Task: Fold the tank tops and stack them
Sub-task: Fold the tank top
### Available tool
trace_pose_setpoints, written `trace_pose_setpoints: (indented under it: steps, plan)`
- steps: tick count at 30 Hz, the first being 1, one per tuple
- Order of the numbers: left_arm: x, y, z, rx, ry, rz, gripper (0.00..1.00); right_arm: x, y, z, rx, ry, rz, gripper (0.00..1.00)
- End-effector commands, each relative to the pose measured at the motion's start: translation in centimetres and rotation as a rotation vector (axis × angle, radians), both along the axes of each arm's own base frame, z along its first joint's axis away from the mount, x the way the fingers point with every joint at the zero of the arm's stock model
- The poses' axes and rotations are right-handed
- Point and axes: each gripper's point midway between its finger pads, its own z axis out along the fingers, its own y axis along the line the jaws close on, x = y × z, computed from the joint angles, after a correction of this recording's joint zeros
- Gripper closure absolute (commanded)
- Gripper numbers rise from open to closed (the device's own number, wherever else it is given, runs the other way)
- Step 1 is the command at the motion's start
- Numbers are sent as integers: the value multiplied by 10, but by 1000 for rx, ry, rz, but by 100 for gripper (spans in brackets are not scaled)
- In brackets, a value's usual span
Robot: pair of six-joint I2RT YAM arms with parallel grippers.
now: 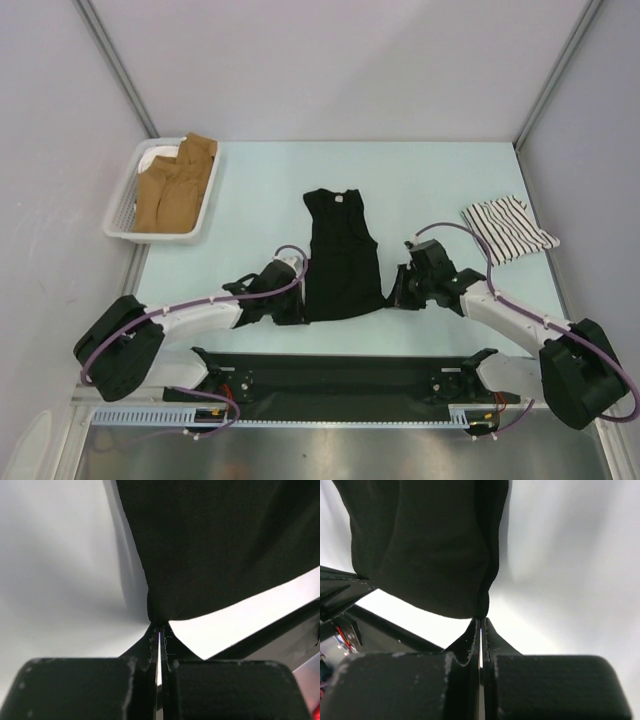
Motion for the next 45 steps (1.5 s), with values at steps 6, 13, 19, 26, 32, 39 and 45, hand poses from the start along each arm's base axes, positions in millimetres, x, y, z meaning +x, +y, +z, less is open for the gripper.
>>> trace_pose_setpoints:
  steps: [6, 13, 19, 26, 32, 39, 45]
  plan:
    - [-17, -6, 16, -38, 5, 6, 99, -33, 2, 3, -29, 23, -3, 100]
    - [-17, -3, 48, -52, -37, 10, 98, -35, -2, 39, -33, -58, -7, 100]
    - [-2, -7, 82, -41, -90, 1, 96, -12, 1, 76, -53, -155, -1, 100]
    - [52, -4, 122, -10, -154, 24, 95, 44, 8, 104, -25, -223, 7, 100]
    - [92, -1, 130, -20, -160, 34, 96, 102, 14, 139, 8, -288, -16, 100]
    - [146, -1, 145, -59, -167, 58, 96, 154, 26, 153, 76, -300, -33, 100]
    - [192, -1, 130, -83, -123, 82, 97, 198, 26, 138, 90, -263, -55, 100]
